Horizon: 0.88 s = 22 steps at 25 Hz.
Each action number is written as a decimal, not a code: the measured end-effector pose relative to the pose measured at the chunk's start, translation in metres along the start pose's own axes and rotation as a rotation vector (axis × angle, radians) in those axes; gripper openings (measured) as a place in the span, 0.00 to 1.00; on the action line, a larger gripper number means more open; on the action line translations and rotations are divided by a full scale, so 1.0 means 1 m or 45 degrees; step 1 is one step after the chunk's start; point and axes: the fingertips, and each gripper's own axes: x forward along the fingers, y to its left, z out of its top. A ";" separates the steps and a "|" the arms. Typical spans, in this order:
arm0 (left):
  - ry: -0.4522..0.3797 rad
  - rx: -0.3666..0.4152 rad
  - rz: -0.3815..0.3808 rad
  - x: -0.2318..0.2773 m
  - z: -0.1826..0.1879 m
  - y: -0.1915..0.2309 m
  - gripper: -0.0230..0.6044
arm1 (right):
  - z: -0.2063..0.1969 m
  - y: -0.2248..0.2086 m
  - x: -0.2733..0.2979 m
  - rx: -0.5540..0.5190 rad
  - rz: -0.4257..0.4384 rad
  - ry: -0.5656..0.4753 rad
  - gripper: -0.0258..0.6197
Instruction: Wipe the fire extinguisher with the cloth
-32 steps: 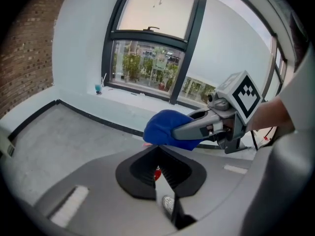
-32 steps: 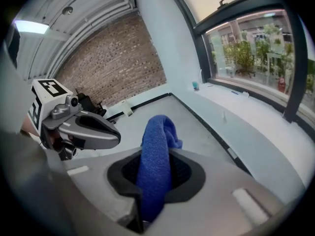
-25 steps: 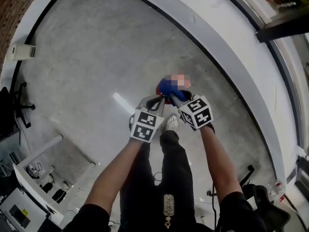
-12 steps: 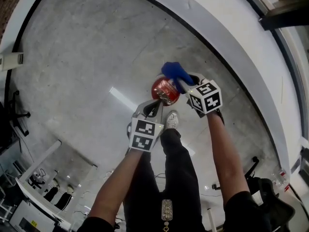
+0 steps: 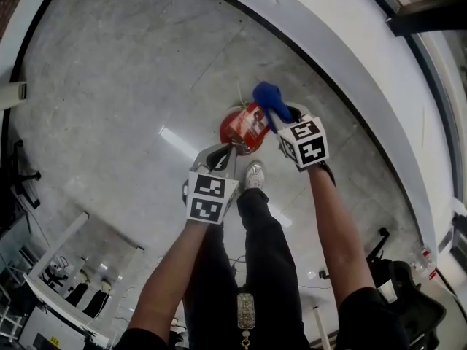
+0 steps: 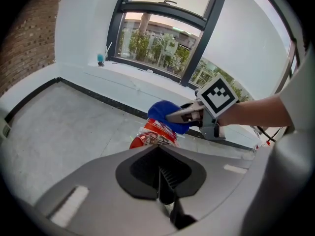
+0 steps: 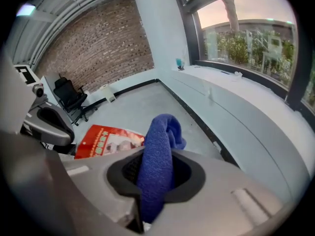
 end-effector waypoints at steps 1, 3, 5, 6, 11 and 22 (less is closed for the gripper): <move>-0.002 0.004 -0.001 0.000 0.000 0.000 0.05 | 0.002 0.009 -0.004 -0.019 0.013 -0.013 0.13; -0.003 0.008 0.004 0.000 0.000 0.001 0.05 | 0.008 0.034 -0.011 -0.067 0.061 -0.047 0.13; -0.001 0.009 0.008 0.000 -0.001 0.001 0.05 | 0.013 0.060 -0.018 -0.117 0.123 -0.077 0.13; 0.000 0.010 0.009 0.000 -0.001 0.001 0.05 | 0.015 0.072 -0.023 -0.137 0.154 -0.090 0.13; -0.017 0.009 0.024 0.000 -0.001 0.000 0.05 | 0.020 0.125 -0.043 -0.152 0.353 -0.176 0.13; -0.017 -0.019 0.066 0.001 -0.004 -0.002 0.05 | -0.007 0.045 -0.036 0.018 0.086 -0.132 0.13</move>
